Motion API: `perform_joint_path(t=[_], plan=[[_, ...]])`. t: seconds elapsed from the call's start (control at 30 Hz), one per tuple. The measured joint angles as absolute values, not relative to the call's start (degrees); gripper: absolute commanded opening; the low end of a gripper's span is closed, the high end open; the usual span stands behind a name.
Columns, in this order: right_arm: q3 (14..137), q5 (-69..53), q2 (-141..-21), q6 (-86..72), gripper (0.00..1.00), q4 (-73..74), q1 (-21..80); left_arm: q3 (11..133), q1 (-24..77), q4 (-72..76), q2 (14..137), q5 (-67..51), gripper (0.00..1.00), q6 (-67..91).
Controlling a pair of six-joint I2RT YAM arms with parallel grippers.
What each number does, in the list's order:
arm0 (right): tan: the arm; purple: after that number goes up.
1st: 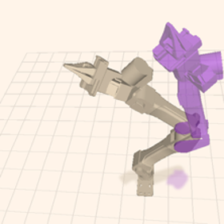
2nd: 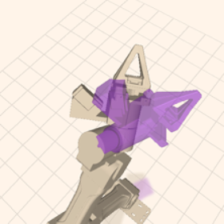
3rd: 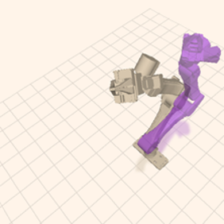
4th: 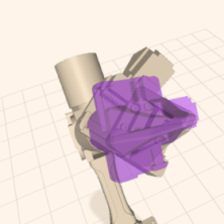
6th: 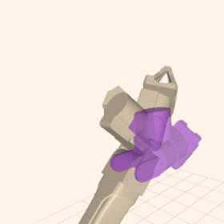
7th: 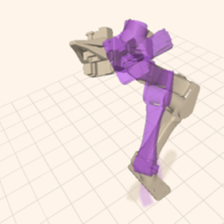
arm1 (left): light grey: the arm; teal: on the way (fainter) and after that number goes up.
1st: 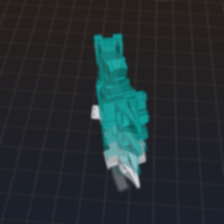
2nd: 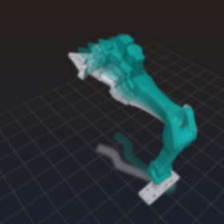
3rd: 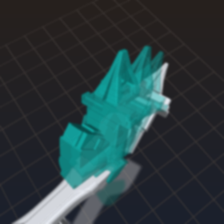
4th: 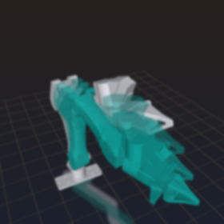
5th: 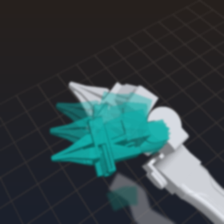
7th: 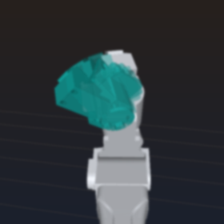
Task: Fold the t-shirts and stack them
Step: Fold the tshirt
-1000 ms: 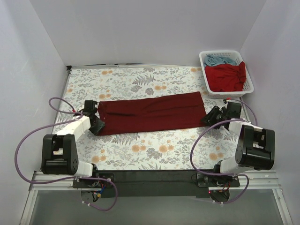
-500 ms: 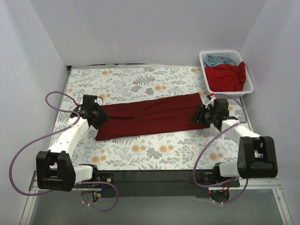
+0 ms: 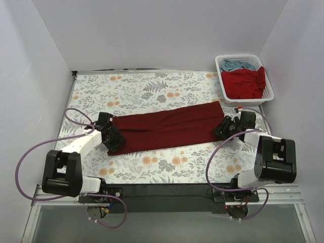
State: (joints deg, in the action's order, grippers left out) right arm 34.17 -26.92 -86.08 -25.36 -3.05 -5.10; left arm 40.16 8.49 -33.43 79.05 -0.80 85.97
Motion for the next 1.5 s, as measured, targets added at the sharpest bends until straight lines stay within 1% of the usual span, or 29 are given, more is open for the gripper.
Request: perform_joint_path(t=[0.1,0.3,0.37,0.5,0.53,0.63,0.7,0.77,0.83,1.0,1.2,1.37,1.5], plan=[[31.7,-25.7,-81.7,-25.2,0.49,-0.1,-8.2,36.5,8.7,-33.6,74.7,-3.9,0.44,86.4],[30.4,-19.5,-72.1,-23.5,0.49,8.2,-8.4,34.3,9.0,-38.3,66.8,-7.2,0.47,86.1],[31.3,-19.4,-70.1,-23.4,0.48,9.0,-6.1,35.7,9.0,-39.4,65.1,-7.3,0.47,85.4],[34.9,-20.8,-70.4,-23.8,0.44,7.0,3.1,42.5,9.1,-39.0,65.6,-6.2,0.45,81.9],[36.3,-21.2,-71.4,-23.9,0.42,6.0,6.2,44.7,9.1,-38.7,66.6,-5.2,0.44,80.8],[42.3,-22.8,-76.5,-24.1,0.41,3.2,14.5,49.8,8.4,-35.1,71.0,-3.0,0.43,77.5],[46.4,-23.9,-80.7,-24.3,0.41,1.4,18.0,51.8,7.6,-33.6,74.4,-2.0,0.42,76.3],[51.0,-24.8,-85.8,-24.4,0.4,-0.8,20.7,53.2,6.8,-31.7,78.5,-1.1,0.37,75.6],[55.6,-25.7,-91.1,-24.8,0.4,-2.4,23.0,54.1,6.1,-29.8,82.4,-0.3,0.36,75.1],[66.5,-26.9,-103.4,-25.4,0.38,-4.7,27.4,55.5,5.7,-26.3,89.6,0.3,0.36,73.7],[76.9,-28.2,-115.5,-25.4,0.38,-5.8,31.6,55.7,5.7,-23.2,92.4,0.4,0.39,71.9],[81.5,-28.7,-122.2,-25.7,0.38,-5.9,33.4,55.7,5.7,-21.7,92.6,-0.7,0.41,71.3],[83.6,-28.4,-124.5,-26.0,0.39,-5.8,33.8,55.7,5.7,-21.0,93.6,-1.8,0.41,71.3]])
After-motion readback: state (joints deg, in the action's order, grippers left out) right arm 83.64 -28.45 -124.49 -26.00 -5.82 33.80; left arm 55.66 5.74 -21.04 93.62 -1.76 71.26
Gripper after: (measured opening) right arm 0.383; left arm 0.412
